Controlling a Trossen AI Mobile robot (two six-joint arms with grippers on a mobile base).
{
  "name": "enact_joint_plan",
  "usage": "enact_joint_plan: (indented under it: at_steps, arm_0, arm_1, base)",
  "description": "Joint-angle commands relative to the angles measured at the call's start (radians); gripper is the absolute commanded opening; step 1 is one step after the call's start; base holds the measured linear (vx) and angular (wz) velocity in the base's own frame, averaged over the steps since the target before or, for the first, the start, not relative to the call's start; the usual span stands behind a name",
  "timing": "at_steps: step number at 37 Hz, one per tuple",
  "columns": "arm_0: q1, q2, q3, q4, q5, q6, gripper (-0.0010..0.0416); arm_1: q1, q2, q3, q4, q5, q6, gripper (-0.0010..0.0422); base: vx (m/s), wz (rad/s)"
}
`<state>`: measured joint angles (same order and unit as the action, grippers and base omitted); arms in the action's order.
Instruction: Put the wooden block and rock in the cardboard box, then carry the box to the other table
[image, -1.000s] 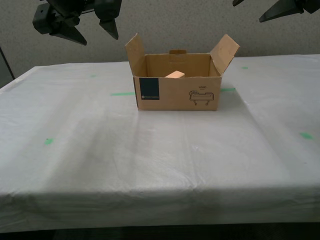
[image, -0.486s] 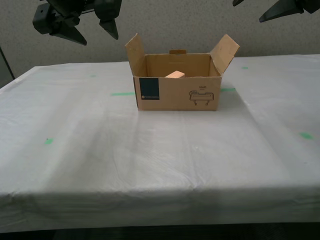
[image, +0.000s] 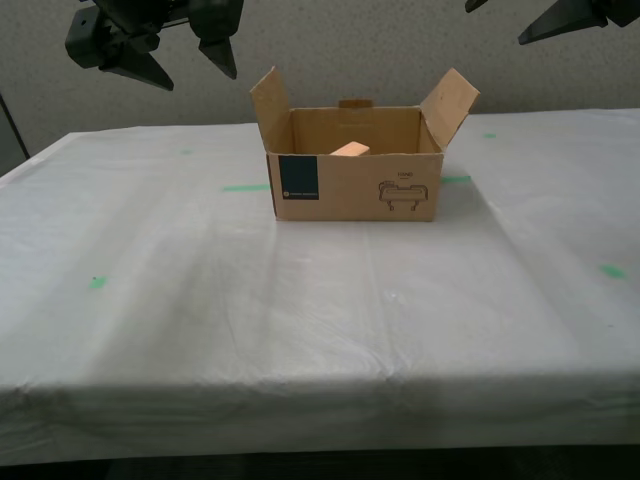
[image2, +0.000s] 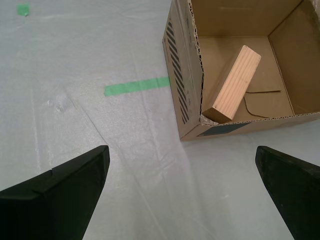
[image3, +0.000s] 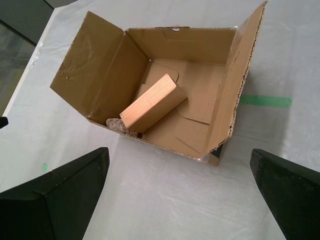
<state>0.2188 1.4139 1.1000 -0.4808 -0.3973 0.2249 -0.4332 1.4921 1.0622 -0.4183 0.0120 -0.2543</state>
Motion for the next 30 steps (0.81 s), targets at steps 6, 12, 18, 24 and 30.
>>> enact_joint_plan:
  at_steps: [6,12,18,24,30]
  arm_0:
    - [-0.001,0.0,0.0,0.002,0.002,0.003,0.0394]
    - [-0.001,0.0,0.0,0.002,0.002,0.003,0.0394]
    - [-0.001,0.0,0.0,0.002,0.002,0.003,0.0394]
    - [-0.001,0.0,0.0,0.002,0.002,0.003,0.0393]
    - [-0.001,0.0,0.0,0.002,0.002,0.003,0.0394]
  arm_1:
    - [0.0,0.0,0.0,0.001,-0.003,-0.001,0.04]
    - [0.0,0.0,0.0,0.001,-0.003,-0.001,0.04]
    - [0.0,0.0,0.0,0.002,-0.003,-0.001,0.04]
    - [0.0,0.0,0.0,0.002,-0.003,-0.001,0.04]
    - [0.0,0.0,0.0,0.001,-0.003,-0.001,0.04]
  base:
    - [0.0,0.0]
    - [0.0,0.0]
    - [0.0,0.0]
    - [0.0,0.0]
    - [0.0,0.0]
